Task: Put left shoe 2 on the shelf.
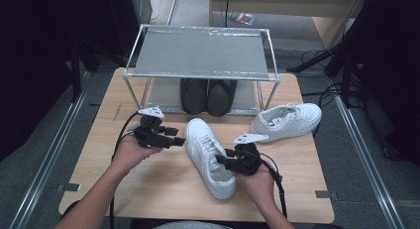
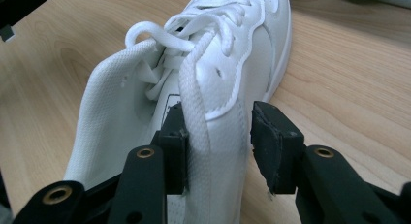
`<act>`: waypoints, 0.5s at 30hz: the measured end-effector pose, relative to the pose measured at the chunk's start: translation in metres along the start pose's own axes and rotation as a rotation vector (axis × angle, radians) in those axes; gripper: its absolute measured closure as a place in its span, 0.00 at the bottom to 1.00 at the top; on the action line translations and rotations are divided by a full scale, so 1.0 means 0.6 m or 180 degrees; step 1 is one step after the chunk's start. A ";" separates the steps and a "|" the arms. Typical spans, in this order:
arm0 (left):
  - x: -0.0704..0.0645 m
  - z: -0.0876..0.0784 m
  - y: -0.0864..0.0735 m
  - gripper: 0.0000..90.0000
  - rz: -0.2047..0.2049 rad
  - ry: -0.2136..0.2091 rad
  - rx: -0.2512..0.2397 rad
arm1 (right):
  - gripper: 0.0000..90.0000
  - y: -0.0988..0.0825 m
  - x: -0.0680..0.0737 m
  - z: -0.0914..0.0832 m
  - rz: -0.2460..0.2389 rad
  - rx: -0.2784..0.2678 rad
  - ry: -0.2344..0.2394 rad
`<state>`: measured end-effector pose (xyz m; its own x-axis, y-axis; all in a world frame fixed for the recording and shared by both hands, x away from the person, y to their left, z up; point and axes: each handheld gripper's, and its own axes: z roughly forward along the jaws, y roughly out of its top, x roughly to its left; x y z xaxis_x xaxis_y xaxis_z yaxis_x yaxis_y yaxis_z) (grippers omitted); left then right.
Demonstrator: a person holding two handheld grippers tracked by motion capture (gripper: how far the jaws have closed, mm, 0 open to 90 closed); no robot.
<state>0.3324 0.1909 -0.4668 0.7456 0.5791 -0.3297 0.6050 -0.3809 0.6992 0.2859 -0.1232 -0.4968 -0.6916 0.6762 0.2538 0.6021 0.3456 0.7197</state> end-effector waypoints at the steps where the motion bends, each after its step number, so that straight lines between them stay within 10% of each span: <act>1: 0.001 0.000 -0.001 0.45 0.0011 0.0007 0.0009 | 0.69 0.001 0.002 0.003 -0.0014 -0.0005 -0.0007; 15: 0.013 -0.022 -0.024 0.43 -0.0069 0.0133 -0.0099 | 0.78 0.006 -0.001 0.016 0.0119 -0.0120 -0.0053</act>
<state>0.3259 0.2104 -0.4713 0.7197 0.6168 -0.3188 0.6116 -0.3457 0.7117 0.2926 -0.1162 -0.5006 -0.6620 0.6990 0.2705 0.6118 0.2955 0.7338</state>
